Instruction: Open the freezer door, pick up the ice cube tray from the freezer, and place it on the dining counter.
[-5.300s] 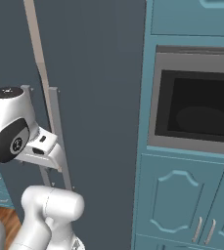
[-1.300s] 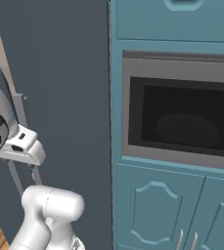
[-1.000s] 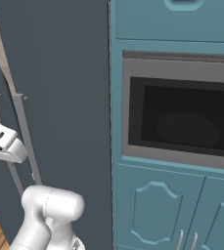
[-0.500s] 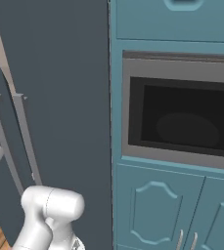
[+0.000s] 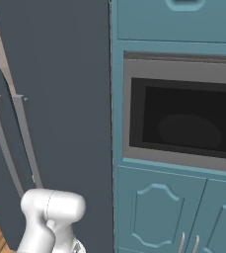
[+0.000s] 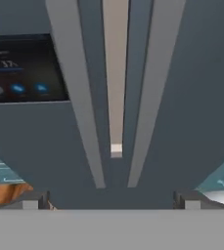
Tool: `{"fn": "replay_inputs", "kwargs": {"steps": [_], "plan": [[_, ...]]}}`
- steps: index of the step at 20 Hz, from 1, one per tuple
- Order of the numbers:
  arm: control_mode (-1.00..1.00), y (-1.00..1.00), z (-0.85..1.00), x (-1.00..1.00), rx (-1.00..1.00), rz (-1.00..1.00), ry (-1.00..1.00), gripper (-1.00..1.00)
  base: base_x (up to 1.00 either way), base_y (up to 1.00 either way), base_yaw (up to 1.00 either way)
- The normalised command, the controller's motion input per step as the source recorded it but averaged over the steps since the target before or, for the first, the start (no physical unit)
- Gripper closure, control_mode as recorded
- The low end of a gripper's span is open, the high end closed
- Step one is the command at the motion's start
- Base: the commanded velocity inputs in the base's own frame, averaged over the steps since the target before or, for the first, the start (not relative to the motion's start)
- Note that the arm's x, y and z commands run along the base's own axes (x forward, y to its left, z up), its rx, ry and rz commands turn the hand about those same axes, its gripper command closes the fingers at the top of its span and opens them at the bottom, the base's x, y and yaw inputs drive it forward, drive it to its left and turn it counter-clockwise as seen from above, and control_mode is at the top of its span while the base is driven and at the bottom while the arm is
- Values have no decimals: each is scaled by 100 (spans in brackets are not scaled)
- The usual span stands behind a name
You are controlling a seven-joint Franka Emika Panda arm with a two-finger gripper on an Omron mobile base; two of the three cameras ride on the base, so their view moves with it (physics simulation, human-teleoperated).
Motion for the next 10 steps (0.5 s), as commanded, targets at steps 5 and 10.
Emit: {"fn": "replay_inputs", "kwargs": {"steps": [5,10], "plan": [[-100,39,0,16,0,0,-27,-100,0,0,0],[-100,25,0,19,0,0,-27,-100,0,0,0]]}}
